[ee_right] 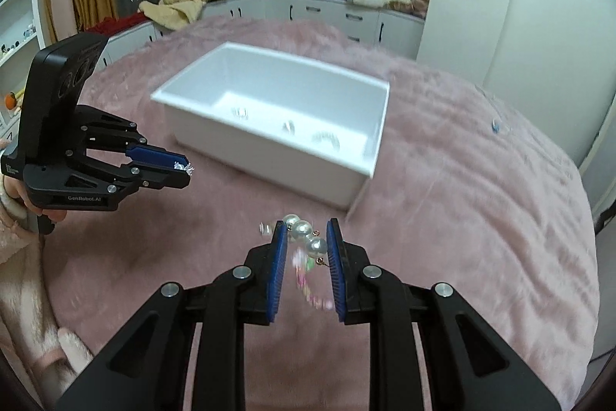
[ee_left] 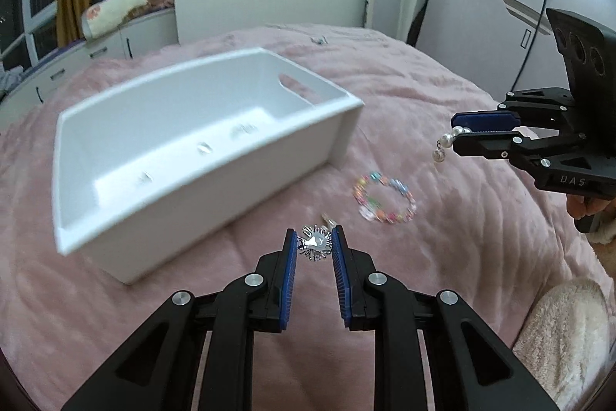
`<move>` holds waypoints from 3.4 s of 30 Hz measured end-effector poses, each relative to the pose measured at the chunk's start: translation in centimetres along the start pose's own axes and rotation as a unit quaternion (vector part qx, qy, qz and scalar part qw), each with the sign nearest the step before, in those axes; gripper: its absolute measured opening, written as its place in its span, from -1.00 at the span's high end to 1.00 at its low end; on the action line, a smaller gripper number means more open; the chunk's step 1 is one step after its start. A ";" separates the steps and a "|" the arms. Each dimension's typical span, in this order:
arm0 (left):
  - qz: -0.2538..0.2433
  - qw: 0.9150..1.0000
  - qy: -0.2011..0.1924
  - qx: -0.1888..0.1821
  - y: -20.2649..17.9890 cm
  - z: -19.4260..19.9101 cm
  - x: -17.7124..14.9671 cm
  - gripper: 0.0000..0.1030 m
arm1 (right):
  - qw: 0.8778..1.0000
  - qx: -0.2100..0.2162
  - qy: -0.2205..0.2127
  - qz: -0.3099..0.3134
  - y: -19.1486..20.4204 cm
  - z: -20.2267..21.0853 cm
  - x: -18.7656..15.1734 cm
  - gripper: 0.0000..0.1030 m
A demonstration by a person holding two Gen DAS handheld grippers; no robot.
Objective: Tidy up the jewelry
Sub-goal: 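Carry the starburst charm and pearl earring in both grippers over the white box, then open both grippers to drop the charm and earring into the box, then move both open grippers back toward the pastel bracelet and small earring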
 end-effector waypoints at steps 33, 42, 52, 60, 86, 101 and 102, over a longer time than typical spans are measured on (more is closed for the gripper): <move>0.166 0.979 0.068 0.095 17.3 -4.6 8.8 0.55 | 0.999 0.012 0.010 -0.028 -1.5 -12.8 13.8 0.58; 0.152 0.978 0.079 0.121 17.7 -5.7 8.5 0.54 | 0.997 0.008 0.043 -0.056 -2.0 -16.6 13.6 0.58; 0.115 0.980 0.078 0.146 16.5 -5.9 8.6 0.54 | 0.996 0.005 0.053 -0.068 -1.8 -17.6 13.3 0.57; 0.107 0.980 0.077 0.149 16.2 -6.0 8.6 0.53 | 0.996 0.000 0.053 -0.072 -1.8 -17.4 13.3 0.38; 0.092 0.982 -0.018 0.163 12.6 0.2 10.3 -0.50 | 0.995 -0.031 -0.068 -0.064 -3.8 -5.5 13.1 -0.46; 0.057 0.986 -0.082 0.133 5.2 5.7 10.1 -0.81 | 0.988 -0.075 -0.112 -0.080 -6.7 3.2 7.8 -0.78; 0.055 0.986 -0.084 0.130 4.7 5.9 9.9 -0.82 | 0.987 -0.080 -0.110 -0.079 -6.8 3.5 7.2 -0.79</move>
Point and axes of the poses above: each gripper's, at about its wrist camera, not at the fingertips, and z roughly against the way its jaws point, y to its left, x to its top, the point moved 3 cm from there along -z, roughly the way its jaws point, and after that the axes turned 1 degree about y, right-handed, at the moved point
